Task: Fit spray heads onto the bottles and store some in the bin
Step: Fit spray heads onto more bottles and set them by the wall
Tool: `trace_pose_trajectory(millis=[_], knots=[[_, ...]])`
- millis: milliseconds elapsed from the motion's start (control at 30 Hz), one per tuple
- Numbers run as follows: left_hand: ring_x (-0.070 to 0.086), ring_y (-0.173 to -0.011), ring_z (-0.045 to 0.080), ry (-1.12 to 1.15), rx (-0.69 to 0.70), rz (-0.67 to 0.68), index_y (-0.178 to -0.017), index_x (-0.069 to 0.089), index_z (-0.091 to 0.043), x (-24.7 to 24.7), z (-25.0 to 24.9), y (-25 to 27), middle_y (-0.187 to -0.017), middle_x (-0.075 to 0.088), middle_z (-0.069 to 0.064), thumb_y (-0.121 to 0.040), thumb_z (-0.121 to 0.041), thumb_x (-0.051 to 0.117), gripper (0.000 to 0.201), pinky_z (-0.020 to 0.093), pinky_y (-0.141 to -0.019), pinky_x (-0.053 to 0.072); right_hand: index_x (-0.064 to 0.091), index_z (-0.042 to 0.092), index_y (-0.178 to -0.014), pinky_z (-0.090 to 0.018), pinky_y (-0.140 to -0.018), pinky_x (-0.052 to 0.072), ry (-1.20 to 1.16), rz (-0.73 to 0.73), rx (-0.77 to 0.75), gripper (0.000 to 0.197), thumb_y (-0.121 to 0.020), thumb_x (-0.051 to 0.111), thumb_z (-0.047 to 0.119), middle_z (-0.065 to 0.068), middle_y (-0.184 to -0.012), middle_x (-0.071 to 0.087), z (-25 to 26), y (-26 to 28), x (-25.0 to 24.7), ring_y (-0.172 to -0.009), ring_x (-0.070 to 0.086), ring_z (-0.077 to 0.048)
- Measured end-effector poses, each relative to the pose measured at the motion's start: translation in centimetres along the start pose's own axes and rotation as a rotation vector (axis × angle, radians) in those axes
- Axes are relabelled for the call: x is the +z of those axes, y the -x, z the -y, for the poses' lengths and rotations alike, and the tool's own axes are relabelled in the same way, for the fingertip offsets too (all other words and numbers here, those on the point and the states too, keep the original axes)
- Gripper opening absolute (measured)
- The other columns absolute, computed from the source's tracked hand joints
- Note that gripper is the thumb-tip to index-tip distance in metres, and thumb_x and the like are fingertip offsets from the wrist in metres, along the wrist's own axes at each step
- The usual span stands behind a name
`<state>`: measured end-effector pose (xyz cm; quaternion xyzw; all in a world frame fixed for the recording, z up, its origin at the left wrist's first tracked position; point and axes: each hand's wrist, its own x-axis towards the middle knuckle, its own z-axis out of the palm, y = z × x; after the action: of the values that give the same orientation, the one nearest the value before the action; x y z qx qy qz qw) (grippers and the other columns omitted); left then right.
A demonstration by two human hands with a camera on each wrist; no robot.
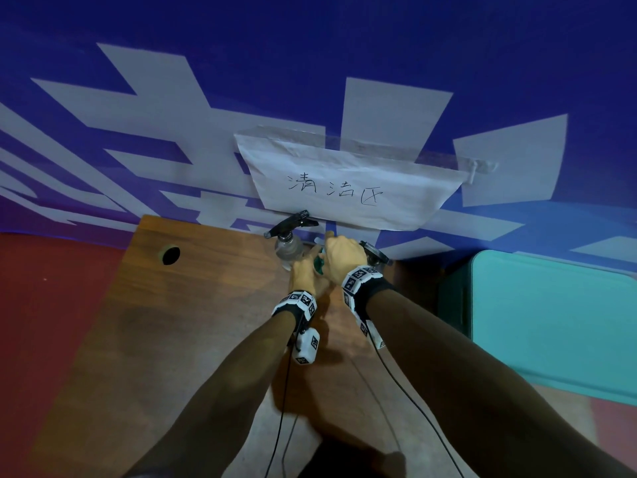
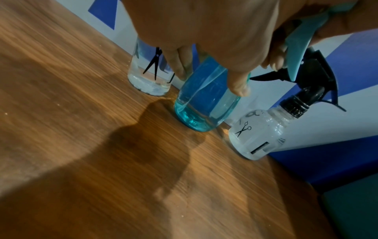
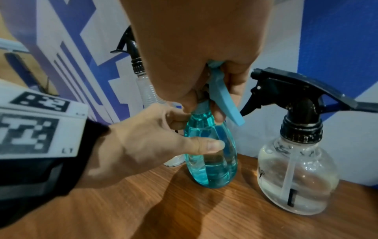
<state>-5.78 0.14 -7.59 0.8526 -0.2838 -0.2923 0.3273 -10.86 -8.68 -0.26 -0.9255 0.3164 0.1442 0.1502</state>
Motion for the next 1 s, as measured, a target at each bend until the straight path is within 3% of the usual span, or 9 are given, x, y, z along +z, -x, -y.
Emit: trace_pose_trajectory(millis=[100, 200, 300, 400, 533, 667, 867, 1000], knots=[[0.067, -0.102, 0.034, -0.029, -0.035, 0.010, -0.125, 0.064, -0.011, -0.2, 0.1, 0.1, -0.103, 0.070, 0.014, -0.085, -0.017, 0.069, 0.041, 0.041, -0.093, 0.055, 0.046, 0.003, -0.127, -0.041, -0.080, 0.052, -0.023, 0.004, 0.016, 0.043, -0.092, 0.062, 0.024, -0.016, -0.113, 0.067, -0.1, -0.2, 0.2, -0.107, 0.064, -0.038], [0.068, -0.086, 0.022, 0.008, -0.007, -0.022, -0.124, 0.066, -0.021, -0.1, 0.3, 0.2, -0.088, 0.068, -0.003, -0.079, -0.016, 0.074, 0.047, 0.028, -0.080, 0.053, 0.044, 0.002, -0.128, -0.043, -0.078, 0.052, -0.053, 0.012, 0.006, 0.042, -0.095, 0.059, 0.023, -0.019, -0.113, 0.066, -0.5, -0.5, 0.2, -0.107, 0.063, -0.041], [0.063, -0.083, 0.016, -0.002, 0.013, -0.019, -0.127, 0.065, -0.018, -0.5, 0.1, 0.3, -0.094, 0.071, -0.001, -0.079, -0.010, 0.075, 0.049, 0.021, -0.077, 0.045, 0.045, 0.000, -0.127, -0.044, -0.080, 0.052, -0.065, 0.009, 0.005, 0.041, -0.095, 0.061, 0.022, -0.020, -0.114, 0.065, -0.6, -0.7, 0.3, -0.107, 0.063, -0.042], [0.064, -0.086, 0.022, -0.047, 0.001, -0.010, -0.124, 0.066, -0.016, -0.5, 0.2, 0.1, -0.100, 0.073, 0.006, -0.081, -0.013, 0.074, 0.043, 0.027, -0.079, 0.050, 0.047, 0.000, -0.127, -0.043, -0.082, 0.052, -0.063, 0.001, 0.011, 0.040, -0.096, 0.061, 0.023, -0.019, -0.115, 0.065, -0.3, -0.8, 0.3, -0.109, 0.063, -0.040], [0.069, -0.079, 0.027, -0.061, 0.030, -0.006, -0.115, 0.063, -0.024, 0.1, 0.8, -0.2, -0.086, 0.072, 0.002, -0.081, -0.019, 0.069, 0.035, 0.038, -0.075, 0.059, 0.050, 0.001, -0.122, -0.041, -0.081, 0.052, -0.068, -0.016, 0.044, 0.037, -0.094, 0.061, 0.022, -0.019, -0.113, 0.066, -0.1, -0.5, 0.4, -0.106, 0.063, -0.039], [0.070, -0.082, 0.029, -0.069, 0.064, -0.016, -0.114, 0.064, -0.022, 0.3, 1.4, -0.6, -0.089, 0.074, 0.005, -0.081, -0.017, 0.067, 0.033, 0.035, -0.076, 0.057, 0.053, 0.002, -0.116, -0.043, -0.083, 0.052, -0.110, -0.035, 0.059, 0.033, -0.091, 0.063, 0.022, -0.019, -0.111, 0.065, 0.1, -0.6, 0.4, -0.105, 0.063, -0.040], [0.070, -0.097, 0.026, -0.007, -0.002, 0.004, -0.133, 0.062, -0.020, 0.4, 1.5, -1.1, -0.106, 0.075, 0.009, -0.077, -0.010, 0.076, 0.059, 0.039, -0.090, 0.058, 0.049, 0.002, -0.122, -0.044, -0.081, 0.054, -0.116, -0.002, 0.055, 0.037, -0.094, 0.063, 0.022, -0.021, -0.112, 0.065, -0.5, -0.7, 0.5, -0.105, 0.063, -0.041], [0.071, -0.096, 0.026, -0.042, -0.023, 0.042, -0.138, 0.059, -0.020, 0.5, 1.6, -1.9, -0.104, 0.075, 0.007, -0.075, -0.016, 0.080, 0.067, 0.039, -0.087, 0.059, 0.047, 0.008, -0.129, -0.042, -0.079, 0.054, -0.170, 0.032, 0.042, 0.044, -0.093, 0.062, 0.027, -0.016, -0.112, 0.065, -0.8, -0.3, -0.4, -0.102, 0.065, -0.039]])
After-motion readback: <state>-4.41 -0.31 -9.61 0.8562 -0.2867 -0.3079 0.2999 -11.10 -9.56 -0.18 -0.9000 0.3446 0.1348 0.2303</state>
